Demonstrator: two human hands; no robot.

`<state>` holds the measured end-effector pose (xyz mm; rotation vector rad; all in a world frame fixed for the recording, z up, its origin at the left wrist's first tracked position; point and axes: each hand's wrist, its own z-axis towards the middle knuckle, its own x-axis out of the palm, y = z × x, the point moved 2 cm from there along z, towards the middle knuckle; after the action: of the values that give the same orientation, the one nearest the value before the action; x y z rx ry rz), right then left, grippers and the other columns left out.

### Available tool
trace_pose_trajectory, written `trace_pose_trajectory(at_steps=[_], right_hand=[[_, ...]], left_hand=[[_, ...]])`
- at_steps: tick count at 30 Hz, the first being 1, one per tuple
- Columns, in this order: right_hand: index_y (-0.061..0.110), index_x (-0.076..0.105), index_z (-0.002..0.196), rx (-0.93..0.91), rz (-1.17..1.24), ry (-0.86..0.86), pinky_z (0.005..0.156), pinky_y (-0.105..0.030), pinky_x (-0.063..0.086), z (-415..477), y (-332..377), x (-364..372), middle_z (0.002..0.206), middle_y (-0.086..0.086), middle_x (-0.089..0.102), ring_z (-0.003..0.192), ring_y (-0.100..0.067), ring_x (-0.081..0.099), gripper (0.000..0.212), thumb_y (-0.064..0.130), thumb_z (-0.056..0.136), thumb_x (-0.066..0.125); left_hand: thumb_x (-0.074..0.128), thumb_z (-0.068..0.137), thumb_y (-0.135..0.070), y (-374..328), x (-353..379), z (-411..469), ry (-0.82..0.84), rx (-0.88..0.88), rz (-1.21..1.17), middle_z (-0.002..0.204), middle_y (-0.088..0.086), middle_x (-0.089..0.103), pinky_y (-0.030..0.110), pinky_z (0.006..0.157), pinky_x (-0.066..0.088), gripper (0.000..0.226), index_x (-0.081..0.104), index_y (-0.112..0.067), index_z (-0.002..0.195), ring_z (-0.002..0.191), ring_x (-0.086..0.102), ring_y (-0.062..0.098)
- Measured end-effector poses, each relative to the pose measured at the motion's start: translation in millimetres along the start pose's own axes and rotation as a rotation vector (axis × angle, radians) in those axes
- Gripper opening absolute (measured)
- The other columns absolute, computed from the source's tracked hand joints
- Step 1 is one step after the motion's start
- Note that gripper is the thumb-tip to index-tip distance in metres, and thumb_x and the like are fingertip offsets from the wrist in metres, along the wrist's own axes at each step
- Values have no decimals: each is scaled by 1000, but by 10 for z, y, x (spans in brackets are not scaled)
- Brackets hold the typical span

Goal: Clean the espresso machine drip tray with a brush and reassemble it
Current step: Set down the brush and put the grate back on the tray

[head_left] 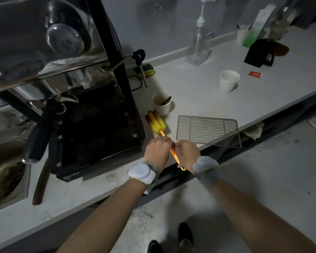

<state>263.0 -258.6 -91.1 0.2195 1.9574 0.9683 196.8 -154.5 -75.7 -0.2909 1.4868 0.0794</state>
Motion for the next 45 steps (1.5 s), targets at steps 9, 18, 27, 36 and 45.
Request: trace_pose_trajectory(at_steps=[9,18,27,36,45], right_hand=[[12,67,87,43,-4,73,40,-35,55,255,-228,296,79,-10,74,45,-25,70,25,28,98,52],[13,72,87,14,15,80,62,-45,61,355,-294,386,71,-12,74,61,-31,72,17,22,92,59],[19,74,93,-56,-115,98,74,-41,59,339,-253,229,86,-6,76,83,-28,71,20,32,93,59],[29,74,100,-96,-283,-79,77,-33,57,440,-402,-408,99,4,76,95,-24,69,19,34,95,56],[23,72,95,-69,-476,-169,64,-29,48,677,-805,-1018,94,0,70,90,-26,66,22,20,93,50]], left_hand=[[53,92,-7,65,261,47,113,-75,11,118,-4,65,37,86,51,29,65,-23,113,109,60,25],[47,96,-9,105,320,93,205,-125,47,133,-4,58,40,82,52,32,61,-24,120,115,60,26],[45,101,-17,77,245,184,193,-137,91,123,1,62,41,81,52,27,62,-24,121,110,61,31],[50,98,-26,-174,98,585,68,2,70,118,-2,66,38,83,50,25,65,-26,118,106,63,27],[51,94,-26,-498,219,1015,127,65,36,112,2,67,36,84,45,22,65,-24,112,106,61,31]])
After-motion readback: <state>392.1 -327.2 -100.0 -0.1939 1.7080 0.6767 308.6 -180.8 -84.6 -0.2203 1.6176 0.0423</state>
